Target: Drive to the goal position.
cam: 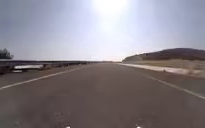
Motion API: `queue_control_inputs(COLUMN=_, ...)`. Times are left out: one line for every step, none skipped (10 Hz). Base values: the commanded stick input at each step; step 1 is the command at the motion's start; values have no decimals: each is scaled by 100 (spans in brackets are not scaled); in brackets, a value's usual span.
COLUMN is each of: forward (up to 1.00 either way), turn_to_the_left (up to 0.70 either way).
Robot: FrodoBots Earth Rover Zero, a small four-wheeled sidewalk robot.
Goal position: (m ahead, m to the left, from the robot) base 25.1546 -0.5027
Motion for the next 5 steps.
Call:
queue_control_inputs(forward=70, turn_to_the_left=0)
queue_control_inputs(forward=70, turn_to_the_left=0)
queue_control_inputs(forward=70, turn_to_the_left=0)
queue_control_inputs(forward=70, turn_to_the_left=0)
queue_control_inputs(forward=70, turn_to_the_left=4)
